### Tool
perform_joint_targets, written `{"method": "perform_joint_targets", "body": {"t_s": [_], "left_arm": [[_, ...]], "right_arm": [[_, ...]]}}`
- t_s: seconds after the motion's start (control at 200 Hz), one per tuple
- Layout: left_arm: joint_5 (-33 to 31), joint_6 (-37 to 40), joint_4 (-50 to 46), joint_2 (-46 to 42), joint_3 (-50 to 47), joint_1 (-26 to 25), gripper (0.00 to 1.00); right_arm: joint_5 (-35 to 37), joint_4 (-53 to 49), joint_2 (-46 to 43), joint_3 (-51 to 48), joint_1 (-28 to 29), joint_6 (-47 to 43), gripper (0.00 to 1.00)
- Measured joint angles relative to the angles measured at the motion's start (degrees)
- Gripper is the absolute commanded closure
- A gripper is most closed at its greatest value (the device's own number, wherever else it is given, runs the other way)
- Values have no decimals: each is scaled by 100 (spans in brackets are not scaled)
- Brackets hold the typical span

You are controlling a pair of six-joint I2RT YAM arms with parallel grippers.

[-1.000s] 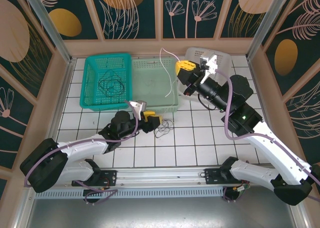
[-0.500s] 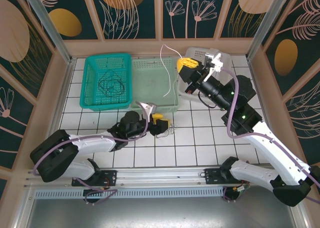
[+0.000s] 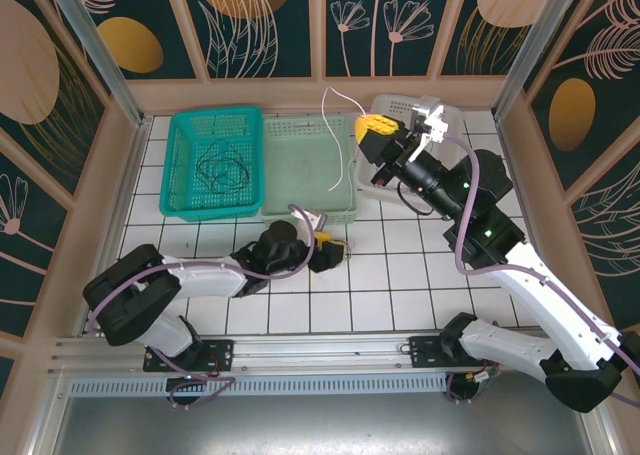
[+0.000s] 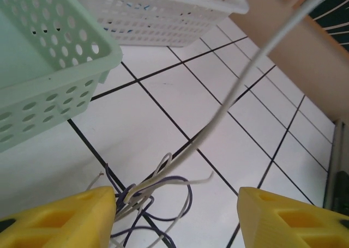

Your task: Untangle the cables

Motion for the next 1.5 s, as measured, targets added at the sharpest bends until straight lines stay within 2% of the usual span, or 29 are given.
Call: {"method": "perform_joint_targets", "body": {"t_s": [0.185, 0.425, 0.611, 0.921, 1.071, 1.206, 1.501], "left_arm": [[-282, -81, -114, 413, 334, -72, 47], [-492, -299, -310, 785, 428, -72, 63], [-573, -293, -501, 892, 496, -72, 63], [-654, -295, -629, 929, 433, -72, 62], [-660, -323, -623, 800, 260, -72, 53], [-688, -367, -601, 345, 52, -72, 43], [-1104, -374, -511, -946, -507, -76, 31]], "right_arm": [[-57, -4, 4, 79, -2, 105, 100], [-94, -50, -42, 280, -2, 118, 100], [125, -275, -50, 686, -2, -24, 100], [566, -614, 181, 1971, -2, -503, 100], [623, -656, 328, 1993, -4, -551, 100], [675, -675, 623, 1945, -83, -575, 100], [396, -531, 1552, 1425, -719, -348, 100]]}}
